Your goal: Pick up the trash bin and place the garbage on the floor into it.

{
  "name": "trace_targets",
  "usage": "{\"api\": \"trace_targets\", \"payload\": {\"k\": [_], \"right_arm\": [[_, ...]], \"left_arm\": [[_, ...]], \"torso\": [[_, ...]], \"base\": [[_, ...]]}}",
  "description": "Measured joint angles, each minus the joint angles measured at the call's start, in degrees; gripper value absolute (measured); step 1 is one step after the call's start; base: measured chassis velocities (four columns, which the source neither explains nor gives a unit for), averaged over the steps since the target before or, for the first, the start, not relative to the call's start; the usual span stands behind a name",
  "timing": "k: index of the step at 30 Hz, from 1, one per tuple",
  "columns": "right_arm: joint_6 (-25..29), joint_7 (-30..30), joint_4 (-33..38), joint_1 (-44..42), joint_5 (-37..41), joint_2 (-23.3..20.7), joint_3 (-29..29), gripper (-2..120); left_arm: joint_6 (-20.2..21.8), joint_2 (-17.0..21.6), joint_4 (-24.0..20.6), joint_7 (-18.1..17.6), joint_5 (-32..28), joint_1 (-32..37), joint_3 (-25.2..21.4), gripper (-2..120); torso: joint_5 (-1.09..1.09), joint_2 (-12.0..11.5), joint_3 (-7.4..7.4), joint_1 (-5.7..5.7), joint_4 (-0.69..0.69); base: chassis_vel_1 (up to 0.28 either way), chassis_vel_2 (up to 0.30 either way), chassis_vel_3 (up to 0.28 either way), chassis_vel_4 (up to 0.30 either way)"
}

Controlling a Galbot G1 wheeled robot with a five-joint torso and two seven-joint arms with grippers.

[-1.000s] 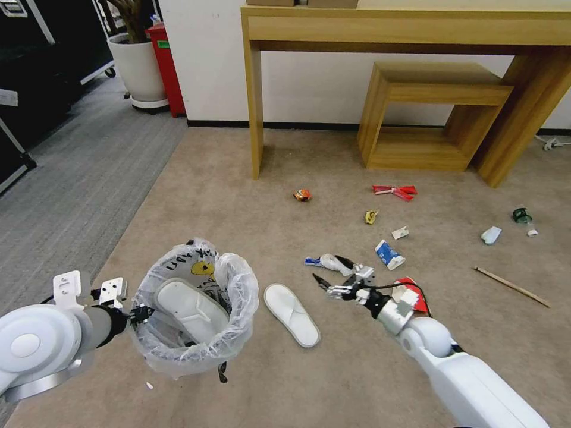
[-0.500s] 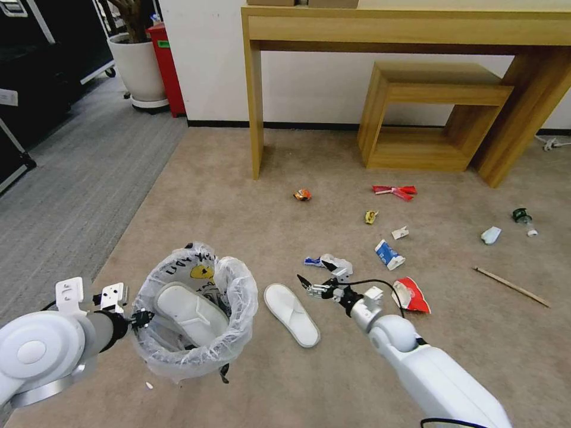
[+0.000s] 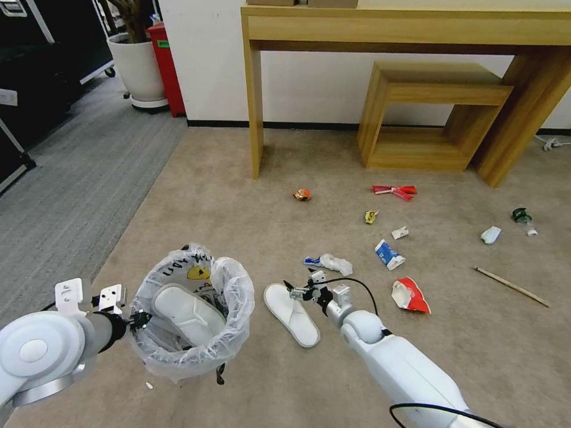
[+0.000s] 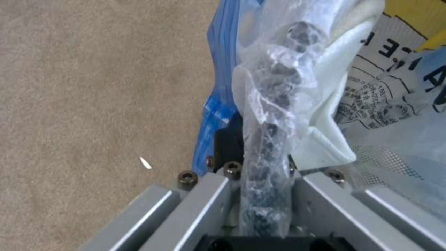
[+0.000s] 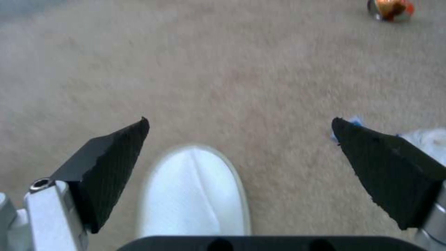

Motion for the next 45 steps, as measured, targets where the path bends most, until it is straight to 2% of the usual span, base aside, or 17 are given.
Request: {"api": "trace_targets", "payload": {"k": [9,18,21,45], "right_arm": [[1.15,-0.47,-8.51,2.26,-3.49,3.82,-1.73,100],[2.55,-1.42,-12.43,2.63,-5.74,6.61,-2.21,100],[3.28,-1.73,-15.7,3.53,-8.89,8.25,-2.14,100],[4.61,-2.28,-21.03,3.64,-12.1,10.4,-0.85,100]], "left_arm": [[0.1,-0.29,0.73,-0.06,-0.03,-0.34,0.77,0],[0.14,-0.2,1.26,-0.03,0.01,-0.54,1.12,0],[0.17,-0.16,1.46,0.08,-0.18,-0.65,1.12,0],[0.57,-2.02,1.23,1.1,1.12,-0.32,1.49,0]], "torso": [[0.0,0.0,0.0,0.0,-0.01],[0.01,0.0,-0.01,0.0,0.0],[0.01,0.0,-0.01,0.0,0.0],[0.01,0.0,-0.01,0.0,-0.01]], "base": [[0.0,0.0,0.0,0.0],[0.0,0.0,0.0,0.0],[0.0,0.0,0.0,0.0],[0.0,0.0,0.0,0.0]]}}
